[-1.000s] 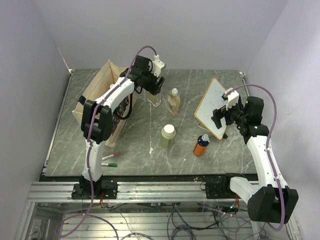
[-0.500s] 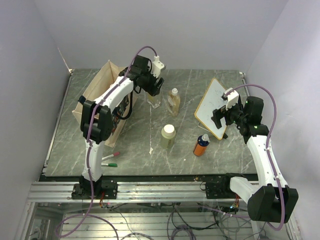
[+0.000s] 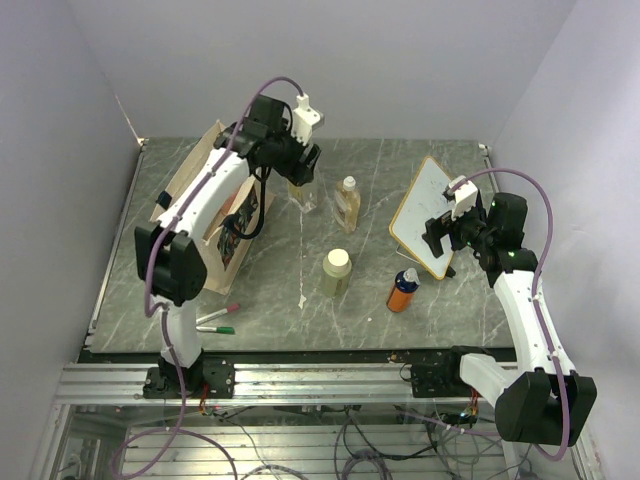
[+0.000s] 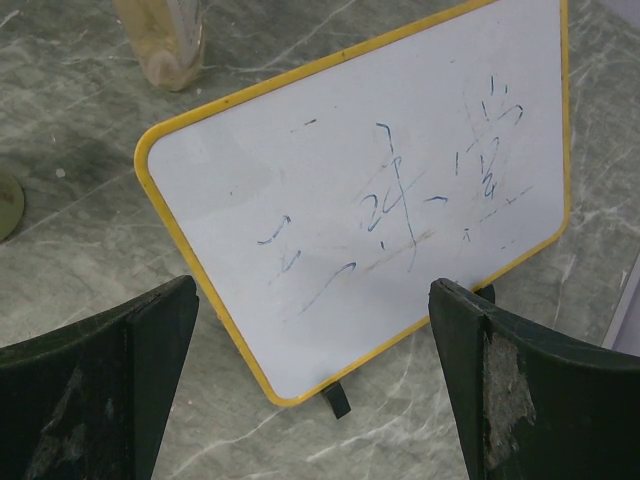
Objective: Place the personal care products into the canvas bag
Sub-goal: Pick up the care product from the center of the board.
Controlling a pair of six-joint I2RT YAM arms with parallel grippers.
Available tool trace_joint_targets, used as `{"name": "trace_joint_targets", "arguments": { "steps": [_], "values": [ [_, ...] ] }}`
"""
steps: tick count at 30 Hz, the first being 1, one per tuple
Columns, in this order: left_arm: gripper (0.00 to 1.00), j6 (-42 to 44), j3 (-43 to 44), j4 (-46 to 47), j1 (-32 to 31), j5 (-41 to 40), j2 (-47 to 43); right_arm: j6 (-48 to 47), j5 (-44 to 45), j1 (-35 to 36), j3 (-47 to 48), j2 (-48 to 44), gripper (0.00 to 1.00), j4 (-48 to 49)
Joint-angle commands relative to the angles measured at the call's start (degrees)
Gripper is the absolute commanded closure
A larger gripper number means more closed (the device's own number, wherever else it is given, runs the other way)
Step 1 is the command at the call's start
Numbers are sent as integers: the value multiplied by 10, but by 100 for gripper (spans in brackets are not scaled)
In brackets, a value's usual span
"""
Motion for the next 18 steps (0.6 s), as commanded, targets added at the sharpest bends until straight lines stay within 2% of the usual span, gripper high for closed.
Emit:
{"name": "trace_joint_targets", "arguments": {
  "steps": [1,10,18],
  "values": [
    [93,-8,39,31,1,40,-97,-4,-12,2,-3,-6,0,-1],
    [93,-11,90,-24,1,26,-166,5,-35,3,1,-3,0,-2],
    [93,-16,148,-76,1,-18,-193,14,-60,11,27,14,0,-11]
  ]
}}
